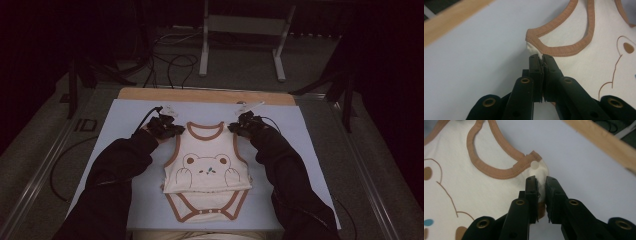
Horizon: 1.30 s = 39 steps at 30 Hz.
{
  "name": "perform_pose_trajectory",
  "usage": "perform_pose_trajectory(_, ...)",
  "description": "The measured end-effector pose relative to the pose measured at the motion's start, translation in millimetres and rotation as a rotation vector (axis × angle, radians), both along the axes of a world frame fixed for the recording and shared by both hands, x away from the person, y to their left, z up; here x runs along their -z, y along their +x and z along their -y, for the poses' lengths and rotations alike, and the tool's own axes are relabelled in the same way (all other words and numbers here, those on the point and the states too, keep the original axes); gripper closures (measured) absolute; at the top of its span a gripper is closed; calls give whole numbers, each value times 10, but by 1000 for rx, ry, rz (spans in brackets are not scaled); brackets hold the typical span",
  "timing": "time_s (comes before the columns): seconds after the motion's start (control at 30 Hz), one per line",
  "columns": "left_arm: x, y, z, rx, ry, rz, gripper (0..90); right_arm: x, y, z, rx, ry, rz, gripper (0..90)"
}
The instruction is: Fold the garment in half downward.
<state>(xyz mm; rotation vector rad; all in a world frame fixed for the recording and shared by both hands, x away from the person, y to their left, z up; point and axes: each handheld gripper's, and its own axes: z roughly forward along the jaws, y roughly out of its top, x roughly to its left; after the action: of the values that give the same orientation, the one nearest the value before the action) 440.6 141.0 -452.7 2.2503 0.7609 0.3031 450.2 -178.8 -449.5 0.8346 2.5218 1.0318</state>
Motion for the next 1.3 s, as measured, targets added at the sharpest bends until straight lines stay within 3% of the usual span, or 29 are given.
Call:
perform_pose_trajectory(0.47, -483, 64, -43, -34, -29, 103, 880, -470, 70, -25, 23, 32, 113, 809)
perform_pose_trajectory(0.67, -618, 55, -56, -41, -40, 133, 880, -620, 75, -18, 31, 62, 145, 809)
perform_pose_trajectory(0.93, -699, 0, -72, -34, -62, 150, 880, -749, 46, -6, 29, 76, 181, 808)
perform_pose_trajectory(1.3, -669, -162, -99, -16, -76, 159, 880, -727, -102, 13, 18, 89, 197, 808)
